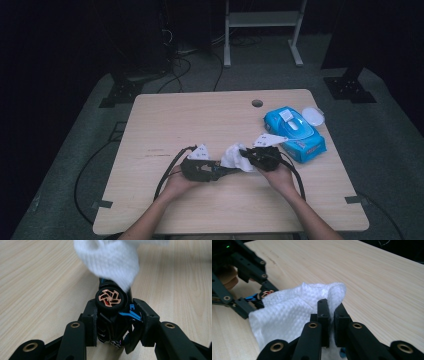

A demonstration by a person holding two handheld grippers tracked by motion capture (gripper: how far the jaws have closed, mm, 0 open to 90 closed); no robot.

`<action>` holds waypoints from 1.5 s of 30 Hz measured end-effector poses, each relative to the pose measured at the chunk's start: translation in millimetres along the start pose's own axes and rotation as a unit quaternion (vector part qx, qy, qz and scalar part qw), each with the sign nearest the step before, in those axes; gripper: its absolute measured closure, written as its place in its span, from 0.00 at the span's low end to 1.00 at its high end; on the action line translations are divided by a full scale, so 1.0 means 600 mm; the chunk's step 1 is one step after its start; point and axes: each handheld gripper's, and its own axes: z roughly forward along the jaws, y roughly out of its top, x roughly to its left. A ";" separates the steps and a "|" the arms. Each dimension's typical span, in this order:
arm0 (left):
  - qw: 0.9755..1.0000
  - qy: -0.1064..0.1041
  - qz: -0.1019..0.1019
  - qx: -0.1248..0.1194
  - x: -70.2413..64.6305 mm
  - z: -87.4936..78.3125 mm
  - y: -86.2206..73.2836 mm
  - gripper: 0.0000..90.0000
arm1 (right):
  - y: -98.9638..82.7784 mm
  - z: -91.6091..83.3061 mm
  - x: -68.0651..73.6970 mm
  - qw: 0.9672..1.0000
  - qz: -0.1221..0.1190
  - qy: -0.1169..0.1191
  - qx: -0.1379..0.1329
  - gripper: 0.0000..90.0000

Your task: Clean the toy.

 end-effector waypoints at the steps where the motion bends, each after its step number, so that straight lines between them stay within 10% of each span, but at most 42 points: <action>1: 1.000 0.000 0.000 0.000 0.000 0.000 0.000 0.65 | -0.001 -0.002 -0.004 1.000 -0.001 -0.007 0.001 0.95; 8: 1.000 -0.001 -0.002 -0.002 0.000 0.000 0.000 0.65 | 0.000 0.002 0.003 1.000 -0.001 -0.007 0.000 0.95; 20: 1.000 -0.001 -0.002 -0.003 0.000 0.001 -0.001 0.65 | 0.034 0.053 0.087 0.997 -0.047 0.066 0.008 0.95; 35: 1.000 0.001 0.008 0.003 0.001 0.001 0.002 0.65 | -0.009 -0.016 -0.025 1.000 0.021 -0.009 0.003 0.95; 45: 1.000 0.006 0.014 0.007 0.006 0.002 0.008 0.65 | 0.001 -0.007 -0.003 1.000 0.005 -0.006 0.005 0.95</action>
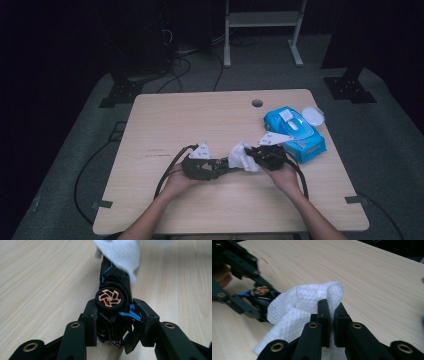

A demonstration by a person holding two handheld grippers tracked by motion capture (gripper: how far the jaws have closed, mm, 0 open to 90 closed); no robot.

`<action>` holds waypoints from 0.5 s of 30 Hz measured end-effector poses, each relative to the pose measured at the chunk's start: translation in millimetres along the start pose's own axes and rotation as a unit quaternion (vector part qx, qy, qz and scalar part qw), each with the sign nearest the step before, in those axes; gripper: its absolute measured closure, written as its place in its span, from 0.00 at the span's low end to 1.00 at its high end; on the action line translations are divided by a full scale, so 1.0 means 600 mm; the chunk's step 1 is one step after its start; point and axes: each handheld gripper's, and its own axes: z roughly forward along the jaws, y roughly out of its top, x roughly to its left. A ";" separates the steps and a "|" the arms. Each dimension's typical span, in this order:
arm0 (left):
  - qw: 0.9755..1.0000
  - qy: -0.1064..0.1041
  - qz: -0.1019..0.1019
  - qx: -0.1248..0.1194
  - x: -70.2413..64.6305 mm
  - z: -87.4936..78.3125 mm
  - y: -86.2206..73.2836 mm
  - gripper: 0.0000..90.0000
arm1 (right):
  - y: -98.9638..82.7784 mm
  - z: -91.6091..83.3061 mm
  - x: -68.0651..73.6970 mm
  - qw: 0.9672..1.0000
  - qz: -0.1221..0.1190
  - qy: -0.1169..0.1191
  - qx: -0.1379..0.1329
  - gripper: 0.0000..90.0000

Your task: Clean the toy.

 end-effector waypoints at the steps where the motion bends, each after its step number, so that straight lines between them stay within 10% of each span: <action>1: 1.000 0.001 0.001 -0.001 0.001 0.000 0.001 0.65 | 0.004 0.006 0.007 1.000 -0.002 0.007 0.001 0.95; 10: 1.000 0.009 0.007 -0.004 0.009 -0.002 0.002 0.65 | 0.039 0.065 0.072 0.998 -0.021 0.065 -0.004 0.95; 15: 1.000 0.014 0.002 -0.009 0.019 -0.009 -0.004 0.65 | 0.037 0.063 0.047 0.999 -0.025 0.041 0.006 0.95</action>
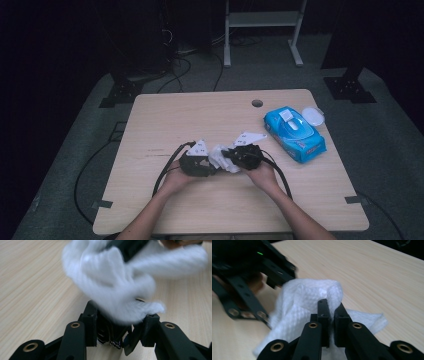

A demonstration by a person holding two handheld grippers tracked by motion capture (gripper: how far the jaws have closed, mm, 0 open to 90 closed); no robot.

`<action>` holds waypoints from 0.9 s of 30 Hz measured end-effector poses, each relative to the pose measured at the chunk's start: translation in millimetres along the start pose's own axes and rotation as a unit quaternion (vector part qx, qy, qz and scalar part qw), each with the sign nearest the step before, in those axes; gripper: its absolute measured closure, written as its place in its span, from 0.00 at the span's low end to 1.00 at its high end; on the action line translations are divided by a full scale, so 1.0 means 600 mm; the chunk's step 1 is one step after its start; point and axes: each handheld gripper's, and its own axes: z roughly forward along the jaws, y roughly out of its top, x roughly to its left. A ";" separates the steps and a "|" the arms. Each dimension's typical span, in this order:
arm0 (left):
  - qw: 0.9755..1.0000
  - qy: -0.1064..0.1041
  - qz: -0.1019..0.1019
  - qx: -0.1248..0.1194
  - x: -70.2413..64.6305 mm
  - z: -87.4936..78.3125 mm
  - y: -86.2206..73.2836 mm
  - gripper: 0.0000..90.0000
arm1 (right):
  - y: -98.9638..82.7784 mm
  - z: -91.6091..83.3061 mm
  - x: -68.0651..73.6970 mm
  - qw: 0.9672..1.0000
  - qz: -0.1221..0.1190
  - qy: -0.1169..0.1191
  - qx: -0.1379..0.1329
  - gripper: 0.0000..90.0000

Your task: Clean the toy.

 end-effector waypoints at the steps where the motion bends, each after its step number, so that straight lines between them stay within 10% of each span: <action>1: 1.000 0.000 0.001 -0.001 0.002 0.000 -0.002 0.65 | -0.004 -0.005 -0.010 1.000 0.003 -0.010 0.004 0.95; 8: 1.000 0.000 0.005 -0.005 0.006 0.001 -0.004 0.64 | -0.022 -0.031 -0.054 0.999 0.039 -0.027 0.001 0.95; 27: 0.999 0.012 -0.033 -0.025 0.022 -0.013 -0.011 0.66 | -0.023 -0.035 -0.043 0.999 0.034 -0.033 0.001 0.95</action>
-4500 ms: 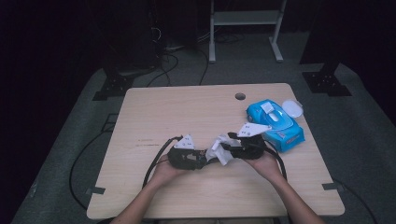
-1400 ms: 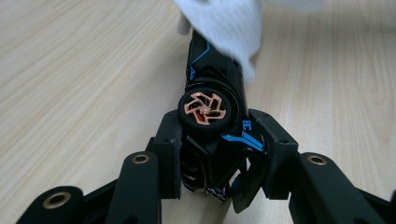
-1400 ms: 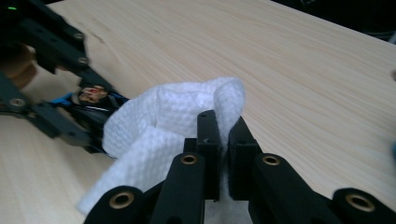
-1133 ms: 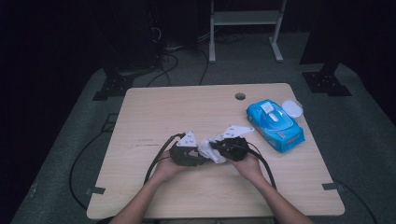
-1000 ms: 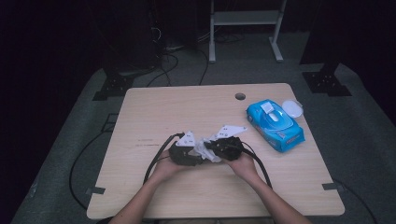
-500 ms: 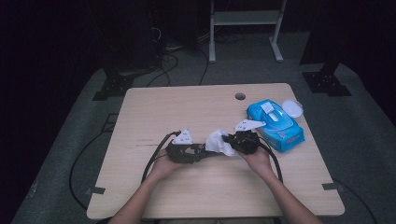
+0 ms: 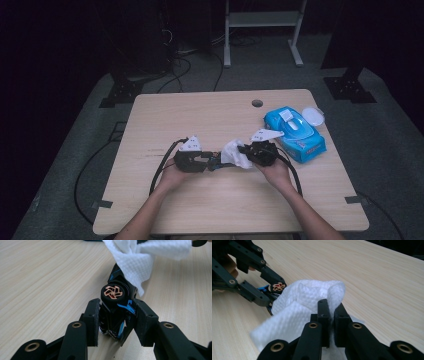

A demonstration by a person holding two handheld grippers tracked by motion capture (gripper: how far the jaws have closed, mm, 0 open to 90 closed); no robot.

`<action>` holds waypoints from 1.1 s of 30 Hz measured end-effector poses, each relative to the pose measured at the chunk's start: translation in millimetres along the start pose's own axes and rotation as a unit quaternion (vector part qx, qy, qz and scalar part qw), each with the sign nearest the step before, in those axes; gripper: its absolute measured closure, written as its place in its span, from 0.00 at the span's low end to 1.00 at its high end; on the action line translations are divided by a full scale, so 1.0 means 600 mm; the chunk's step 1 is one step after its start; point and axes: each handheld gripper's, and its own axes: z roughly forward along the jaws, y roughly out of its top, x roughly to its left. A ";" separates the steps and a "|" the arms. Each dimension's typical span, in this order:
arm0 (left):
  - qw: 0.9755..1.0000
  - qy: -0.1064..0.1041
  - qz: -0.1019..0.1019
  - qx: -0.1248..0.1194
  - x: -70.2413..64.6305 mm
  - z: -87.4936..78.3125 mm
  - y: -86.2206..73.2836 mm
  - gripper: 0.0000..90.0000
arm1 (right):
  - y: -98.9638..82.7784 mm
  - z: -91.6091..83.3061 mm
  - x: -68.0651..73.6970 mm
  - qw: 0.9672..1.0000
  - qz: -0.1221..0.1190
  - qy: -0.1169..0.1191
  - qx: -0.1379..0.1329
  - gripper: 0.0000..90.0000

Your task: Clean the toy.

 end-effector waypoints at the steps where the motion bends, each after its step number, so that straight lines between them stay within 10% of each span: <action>1: 1.000 -0.001 -0.002 0.000 0.000 0.001 0.000 0.66 | 0.001 0.002 0.003 1.000 0.000 0.004 -0.002 0.95; 17: 1.000 -0.003 0.006 0.004 -0.005 0.004 0.002 0.67 | -0.011 -0.025 -0.030 1.000 0.012 -0.022 0.003 0.95; 33: 1.000 -0.003 0.005 0.003 -0.008 0.006 0.003 0.67 | 0.028 0.051 0.062 0.999 -0.022 0.049 -0.006 0.95</action>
